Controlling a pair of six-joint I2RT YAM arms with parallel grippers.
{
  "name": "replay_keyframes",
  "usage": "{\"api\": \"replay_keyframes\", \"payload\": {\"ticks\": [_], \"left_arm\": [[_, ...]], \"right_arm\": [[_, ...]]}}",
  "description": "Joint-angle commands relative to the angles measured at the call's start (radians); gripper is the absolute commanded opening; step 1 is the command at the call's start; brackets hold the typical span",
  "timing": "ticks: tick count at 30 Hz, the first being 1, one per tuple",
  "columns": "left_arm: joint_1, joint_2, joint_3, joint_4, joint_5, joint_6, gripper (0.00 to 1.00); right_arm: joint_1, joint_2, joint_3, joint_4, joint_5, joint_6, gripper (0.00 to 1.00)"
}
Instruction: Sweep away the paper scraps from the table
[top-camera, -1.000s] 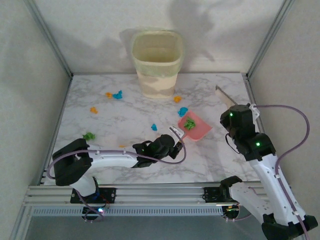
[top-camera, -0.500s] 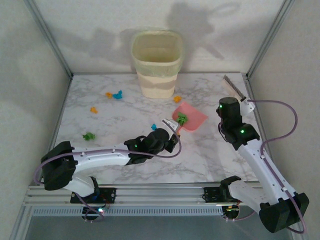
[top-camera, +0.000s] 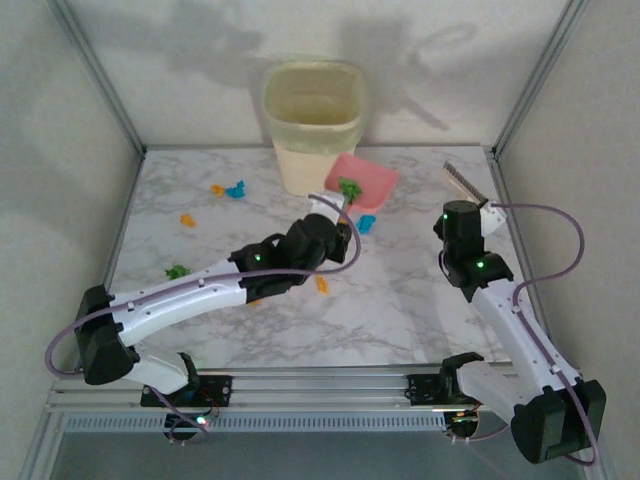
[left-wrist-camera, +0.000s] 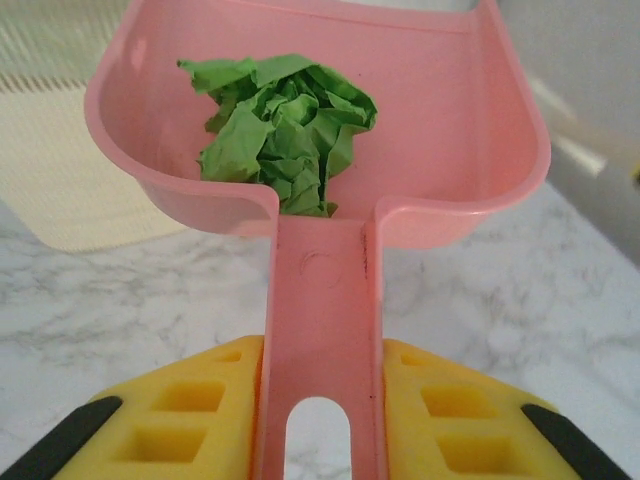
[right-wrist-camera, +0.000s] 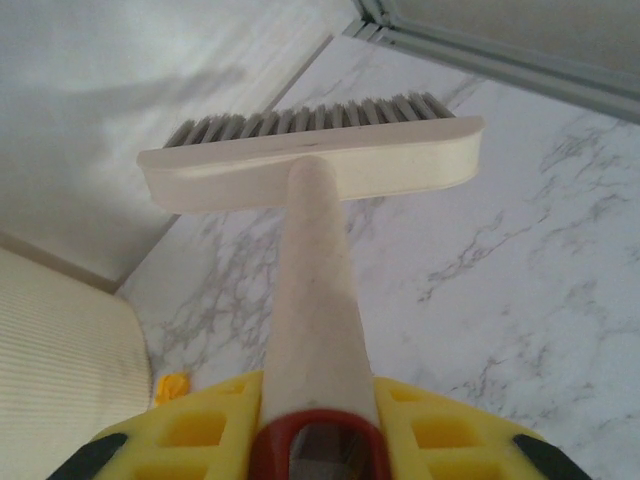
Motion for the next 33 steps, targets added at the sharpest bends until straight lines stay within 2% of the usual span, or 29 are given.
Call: {"api": "replay_keyframes", "payload": {"ticks": [1,10,14,21,31,33], "left_arm": [[0.058,0.044,0.124,-0.133,-0.015,-0.060,0.00],[0.243,0.253,0.537,-0.297,0.270,-0.121,0.00],[0.299,0.340,0.699,-0.332,0.371,-0.143,0.00],[0.420,0.497,0.928,-0.366,0.630,-0.275,0.00],[0.552,0.569,0.948,-0.160,0.902,-0.560,0.00],[0.564,0.573,0.947,-0.128,0.907,-0.591,0.00]], "right_arm": [[-0.005,0.021,-0.012,0.090,-0.037,-0.027,0.00],[-0.002,0.094,-0.017,0.144,-0.073,-0.055,0.00],[0.005,0.114,-0.008,0.142,-0.077,-0.057,0.00],[0.008,0.115,-0.014,0.154,-0.072,-0.063,0.00],[0.014,0.137,-0.006,0.161,-0.071,-0.066,0.00],[0.014,0.136,-0.008,0.163,-0.069,-0.068,0.00]]}}
